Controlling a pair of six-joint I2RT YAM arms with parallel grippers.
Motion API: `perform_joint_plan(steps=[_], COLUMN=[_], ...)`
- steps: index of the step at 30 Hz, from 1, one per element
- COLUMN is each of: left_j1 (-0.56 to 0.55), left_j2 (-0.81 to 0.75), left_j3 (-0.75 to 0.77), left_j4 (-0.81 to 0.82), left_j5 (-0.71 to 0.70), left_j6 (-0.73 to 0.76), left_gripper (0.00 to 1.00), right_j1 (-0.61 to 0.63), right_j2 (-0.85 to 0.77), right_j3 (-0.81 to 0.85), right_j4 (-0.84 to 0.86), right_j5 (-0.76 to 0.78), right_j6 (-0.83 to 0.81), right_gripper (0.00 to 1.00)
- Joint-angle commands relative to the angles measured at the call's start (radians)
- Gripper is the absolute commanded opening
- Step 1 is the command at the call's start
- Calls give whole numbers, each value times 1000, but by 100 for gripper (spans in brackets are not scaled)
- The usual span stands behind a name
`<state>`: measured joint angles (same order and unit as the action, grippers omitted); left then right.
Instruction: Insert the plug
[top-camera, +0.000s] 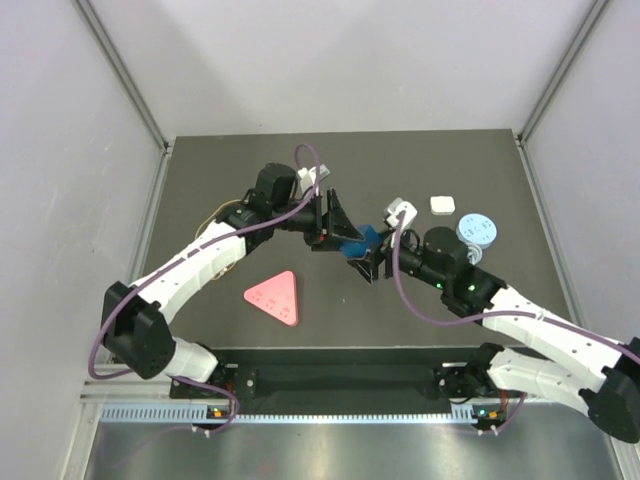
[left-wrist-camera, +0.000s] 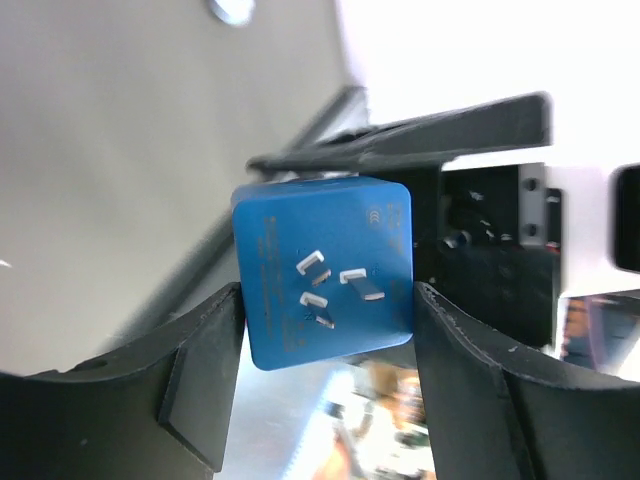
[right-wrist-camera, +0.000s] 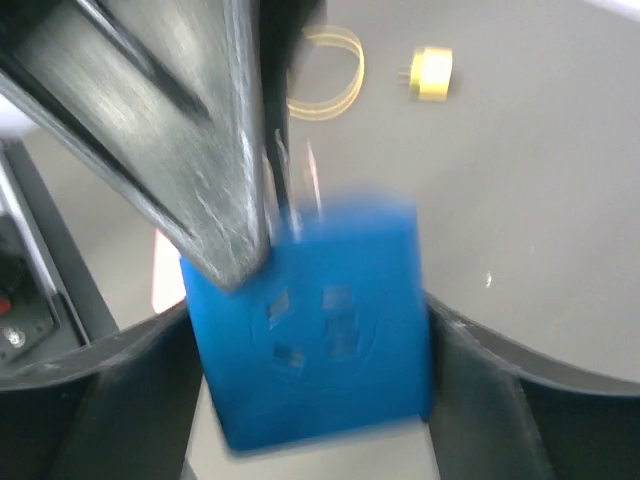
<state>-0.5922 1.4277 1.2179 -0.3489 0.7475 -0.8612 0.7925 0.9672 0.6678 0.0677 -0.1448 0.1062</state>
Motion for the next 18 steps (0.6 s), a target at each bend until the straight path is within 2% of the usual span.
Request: perform_joint_plan(steps=[1, 3, 5, 8, 13, 18], left_j1=[-11, -6, -4, -4, -4, -4], left_j2=[-50, -61, -76, -98, -118, -122], left_j3=[-57, -78, -84, -116, -192, -231], left_j4=[224, 312, 341, 451, 742, 858], left_j5=[147, 157, 162, 162, 162, 144], left_j6=[-254, -345, -421, -519, -723, -828], left_gripper=[0, 0, 0, 0, 0, 0], right_j1=[-9, -16, -21, -33, -55, -65], right_j2=[-85, -107, -151, -193, -200, -214], right_j3=[1, -22, -63, -94, -91, -123], right_j4=[228, 272, 314, 372, 392, 461], right_j5=[21, 24, 17, 4, -19, -36], right_j6=[47, 58, 55, 55, 59, 84], right_gripper=[78, 84, 85, 85, 85, 85])
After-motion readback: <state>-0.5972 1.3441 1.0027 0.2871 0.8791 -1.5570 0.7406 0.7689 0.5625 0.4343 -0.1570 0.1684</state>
